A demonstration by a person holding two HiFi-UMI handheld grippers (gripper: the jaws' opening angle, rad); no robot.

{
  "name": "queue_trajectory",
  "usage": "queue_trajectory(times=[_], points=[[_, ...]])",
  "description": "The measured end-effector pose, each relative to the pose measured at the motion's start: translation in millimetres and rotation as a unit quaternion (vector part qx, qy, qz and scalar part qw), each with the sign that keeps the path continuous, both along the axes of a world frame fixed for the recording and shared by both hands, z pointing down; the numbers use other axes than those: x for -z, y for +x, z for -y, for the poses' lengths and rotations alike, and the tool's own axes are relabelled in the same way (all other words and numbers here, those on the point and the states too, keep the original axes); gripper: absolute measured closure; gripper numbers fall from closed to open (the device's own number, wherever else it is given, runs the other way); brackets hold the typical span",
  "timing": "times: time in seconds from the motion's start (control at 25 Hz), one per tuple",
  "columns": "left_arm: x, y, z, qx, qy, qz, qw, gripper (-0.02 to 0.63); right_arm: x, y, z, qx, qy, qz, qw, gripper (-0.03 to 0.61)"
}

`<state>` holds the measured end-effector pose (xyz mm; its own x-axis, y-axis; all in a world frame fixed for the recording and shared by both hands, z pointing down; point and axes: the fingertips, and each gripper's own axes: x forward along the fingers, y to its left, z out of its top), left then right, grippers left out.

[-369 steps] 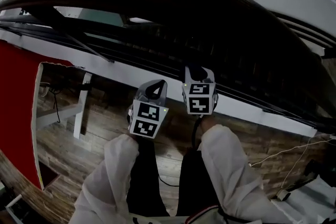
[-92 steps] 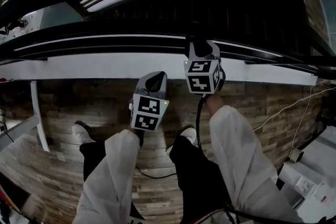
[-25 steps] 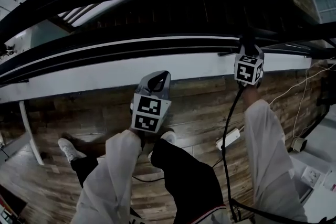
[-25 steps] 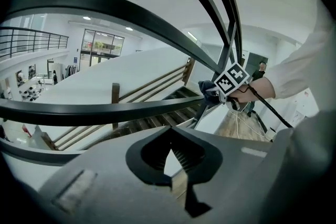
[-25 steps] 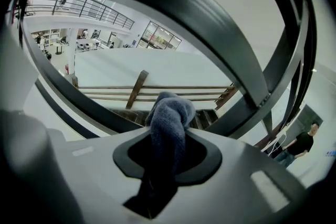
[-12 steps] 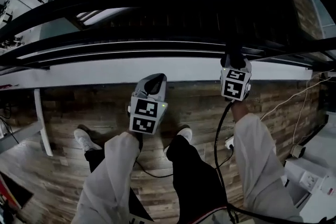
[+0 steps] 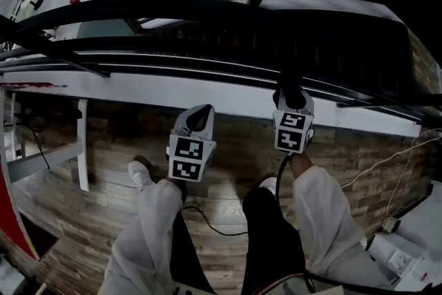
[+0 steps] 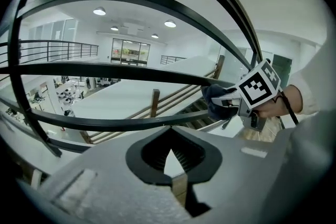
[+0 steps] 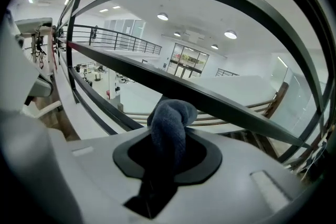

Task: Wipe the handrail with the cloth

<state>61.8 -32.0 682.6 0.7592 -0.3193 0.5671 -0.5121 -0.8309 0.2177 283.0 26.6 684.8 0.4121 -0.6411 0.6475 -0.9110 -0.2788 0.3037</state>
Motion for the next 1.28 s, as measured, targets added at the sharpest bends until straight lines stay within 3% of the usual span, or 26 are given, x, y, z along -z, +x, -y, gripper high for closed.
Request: queue_trajectory(times=[0.76, 1.0, 1.28], points=[[-17, -277, 155, 0.128, 0.01, 0.036, 0.9911, 0.611, -36, -333, 205, 0.162, 0.01, 0.065, 0.985, 0.488], [-34, -326, 195, 0.146, 0.01, 0.036, 0.9885, 0.611, -62, -416, 244, 0.204, -0.001, 0.078, 0.976, 0.488], [-75, -365, 232, 0.15, 0.006, 0.034, 0.9881, 0.611, -110, -472, 282, 0.216, -0.01, 0.086, 0.973, 0.488]])
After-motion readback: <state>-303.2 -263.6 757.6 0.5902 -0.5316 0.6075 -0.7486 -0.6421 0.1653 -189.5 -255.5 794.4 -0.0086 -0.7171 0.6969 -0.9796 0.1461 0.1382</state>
